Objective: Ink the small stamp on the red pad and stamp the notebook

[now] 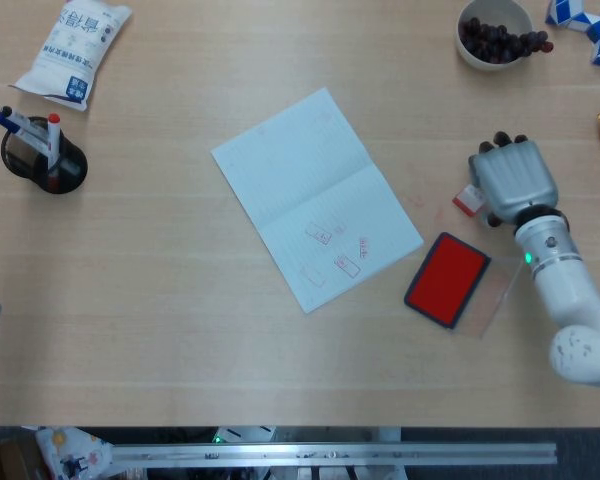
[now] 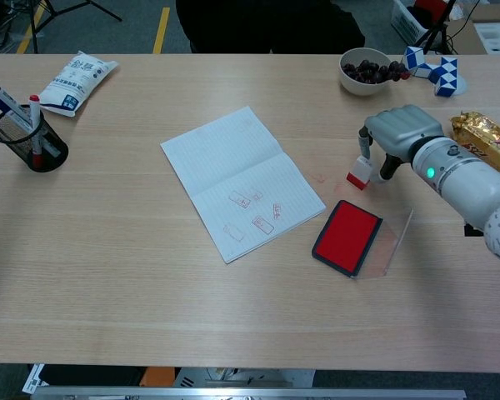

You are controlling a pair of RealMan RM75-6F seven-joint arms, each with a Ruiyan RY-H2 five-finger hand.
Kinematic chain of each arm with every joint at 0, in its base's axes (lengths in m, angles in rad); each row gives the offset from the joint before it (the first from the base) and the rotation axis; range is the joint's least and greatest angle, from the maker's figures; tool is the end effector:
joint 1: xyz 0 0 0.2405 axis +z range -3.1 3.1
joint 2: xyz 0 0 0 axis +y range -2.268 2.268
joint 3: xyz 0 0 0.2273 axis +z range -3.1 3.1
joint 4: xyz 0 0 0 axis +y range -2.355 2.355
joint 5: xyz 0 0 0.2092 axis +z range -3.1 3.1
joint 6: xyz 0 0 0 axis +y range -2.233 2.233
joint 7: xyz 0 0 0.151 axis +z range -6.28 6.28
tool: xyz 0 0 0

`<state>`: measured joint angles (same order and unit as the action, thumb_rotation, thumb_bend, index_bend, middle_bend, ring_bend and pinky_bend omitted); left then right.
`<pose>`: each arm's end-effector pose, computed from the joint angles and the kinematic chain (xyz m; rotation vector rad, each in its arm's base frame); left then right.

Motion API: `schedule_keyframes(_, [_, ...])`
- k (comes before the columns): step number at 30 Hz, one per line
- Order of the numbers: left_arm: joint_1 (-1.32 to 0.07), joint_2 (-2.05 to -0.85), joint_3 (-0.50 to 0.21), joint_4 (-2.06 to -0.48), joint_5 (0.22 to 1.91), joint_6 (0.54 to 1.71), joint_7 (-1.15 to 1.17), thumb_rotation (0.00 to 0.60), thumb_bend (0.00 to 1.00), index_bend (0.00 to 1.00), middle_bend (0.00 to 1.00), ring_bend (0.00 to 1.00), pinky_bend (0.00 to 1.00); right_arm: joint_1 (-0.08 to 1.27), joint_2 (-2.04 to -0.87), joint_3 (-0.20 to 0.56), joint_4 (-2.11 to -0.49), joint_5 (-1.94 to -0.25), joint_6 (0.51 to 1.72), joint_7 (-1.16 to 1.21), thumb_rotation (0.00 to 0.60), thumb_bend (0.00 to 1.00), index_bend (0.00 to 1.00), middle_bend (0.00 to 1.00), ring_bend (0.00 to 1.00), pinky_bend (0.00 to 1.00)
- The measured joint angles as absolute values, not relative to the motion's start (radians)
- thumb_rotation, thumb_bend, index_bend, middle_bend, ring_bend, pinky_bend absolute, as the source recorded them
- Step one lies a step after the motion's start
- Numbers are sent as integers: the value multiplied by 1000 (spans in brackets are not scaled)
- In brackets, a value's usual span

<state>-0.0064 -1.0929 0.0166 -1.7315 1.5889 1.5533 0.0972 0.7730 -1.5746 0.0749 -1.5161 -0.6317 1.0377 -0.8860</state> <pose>-0.2655 0.1492 0.1407 -1.4148 -0.9129 -0.8940 -0.1801 -0.3119 -0.0341 1.8468 -0.8592 0.3580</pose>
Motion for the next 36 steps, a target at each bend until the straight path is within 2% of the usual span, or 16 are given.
schedule_keyframes(16, [-3,-1094,16,-1718,1584,1557,83,600,118,18,169,202,123,795,-1595,57,-1540,-649,1063,-908,600,162,487,335,184,289])
schedule_keyframes(36, [-1,-1093,16,-1715,1581,1557,80,600,117,18,168,202,123,802,-1626,57,-1483,-644,1048,-898,600,245,488,335,184,289])
